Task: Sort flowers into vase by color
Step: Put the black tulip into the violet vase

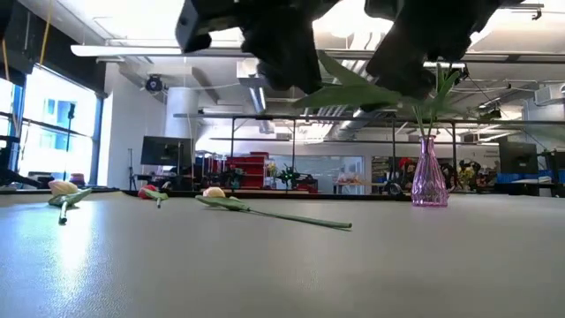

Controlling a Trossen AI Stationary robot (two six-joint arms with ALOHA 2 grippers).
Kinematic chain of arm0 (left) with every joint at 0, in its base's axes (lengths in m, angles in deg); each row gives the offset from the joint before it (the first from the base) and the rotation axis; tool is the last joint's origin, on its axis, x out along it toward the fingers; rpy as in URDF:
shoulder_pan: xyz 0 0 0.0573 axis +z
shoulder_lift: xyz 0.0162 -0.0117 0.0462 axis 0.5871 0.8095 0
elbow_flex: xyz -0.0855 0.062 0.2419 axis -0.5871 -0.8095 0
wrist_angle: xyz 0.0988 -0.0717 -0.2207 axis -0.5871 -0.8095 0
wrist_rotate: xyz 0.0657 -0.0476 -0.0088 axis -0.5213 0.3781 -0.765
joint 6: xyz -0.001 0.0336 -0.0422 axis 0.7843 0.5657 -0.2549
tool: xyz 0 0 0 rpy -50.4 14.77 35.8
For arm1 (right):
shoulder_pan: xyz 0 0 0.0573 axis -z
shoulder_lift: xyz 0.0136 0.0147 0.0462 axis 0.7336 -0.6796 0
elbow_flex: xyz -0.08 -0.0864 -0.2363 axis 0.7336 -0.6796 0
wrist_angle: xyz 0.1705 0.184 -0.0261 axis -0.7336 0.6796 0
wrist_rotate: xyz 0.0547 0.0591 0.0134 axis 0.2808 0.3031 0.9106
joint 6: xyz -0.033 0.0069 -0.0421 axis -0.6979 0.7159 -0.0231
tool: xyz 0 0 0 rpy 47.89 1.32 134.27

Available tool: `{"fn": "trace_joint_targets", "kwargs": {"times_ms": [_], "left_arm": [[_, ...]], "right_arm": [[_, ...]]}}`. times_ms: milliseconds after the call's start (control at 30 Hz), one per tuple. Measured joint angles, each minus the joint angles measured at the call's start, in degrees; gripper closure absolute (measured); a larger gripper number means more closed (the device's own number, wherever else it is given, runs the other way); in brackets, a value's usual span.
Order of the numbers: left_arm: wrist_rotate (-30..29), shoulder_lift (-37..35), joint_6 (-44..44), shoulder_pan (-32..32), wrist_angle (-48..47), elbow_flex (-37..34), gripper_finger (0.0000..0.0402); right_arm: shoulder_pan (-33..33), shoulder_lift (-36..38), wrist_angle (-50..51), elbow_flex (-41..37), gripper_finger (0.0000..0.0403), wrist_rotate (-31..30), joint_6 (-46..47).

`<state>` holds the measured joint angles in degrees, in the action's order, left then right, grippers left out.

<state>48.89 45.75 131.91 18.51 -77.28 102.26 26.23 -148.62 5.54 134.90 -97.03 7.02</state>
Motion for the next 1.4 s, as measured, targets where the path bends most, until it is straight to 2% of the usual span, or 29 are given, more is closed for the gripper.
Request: {"fn": "trace_joint_targets", "kwargs": {"times_ms": [267, 500, 633, 867, 967, 1067, 1167, 1200, 1400], "left_arm": [[1.3, 0.0, 1.8, 1.9, -0.3, 0.0, 0.0401], [1.4, 0.0, 1.4, 2.8, 0.0, 0.0, 0.0401], [1.2, 0.0, 1.3, 2.8, 1.1, 0.0, 0.0401], [1.7, 0.0, 1.3, 2.7, 5.2, 0.0, 0.0401], [1.8, 0.0, 0.8, 2.4, 5.2, 0.0, 0.0401], [1.8, 0.0, -0.6, 2.3, 5.3, 0.0, 0.0401], [1.9, 0.0, -5.6, 2.3, 5.2, 0.0, 0.0396], [2.1, 0.0, -7.4, 2.3, 5.2, 0.0, 0.0393], [2.3, 0.0, -17.0, 2.1, 5.9, 0.0, 0.0368]], "right_arm": [[2.8, 0.0, -0.6, 0.0, 0.0135, 4.5, -3.5], [4.8, 0.0, 0.0, 0.0, 0.0137, 4.7, -4.5], [4.8, 0.0, 0.2, 0.0, 0.0154, 5.8, -5.0], [4.8, -0.4, 0.1, 0.0, 0.0199, 9.1, -4.9], [4.8, -0.4, 0.7, 0.0, 0.0233, 9.7, -4.0], [4.8, -0.4, 1.2, 0.0, 0.0294, 10.0, -3.9], [4.8, -0.3, 1.3, 0.0, 0.0375, 10.2, -4.3], [4.8, -0.3, 1.3, 0.0, 0.0388, 10.1, -4.9], [4.8, -0.3, 1.4, 0.0, 0.0388, 5.2, -4.5]]}}
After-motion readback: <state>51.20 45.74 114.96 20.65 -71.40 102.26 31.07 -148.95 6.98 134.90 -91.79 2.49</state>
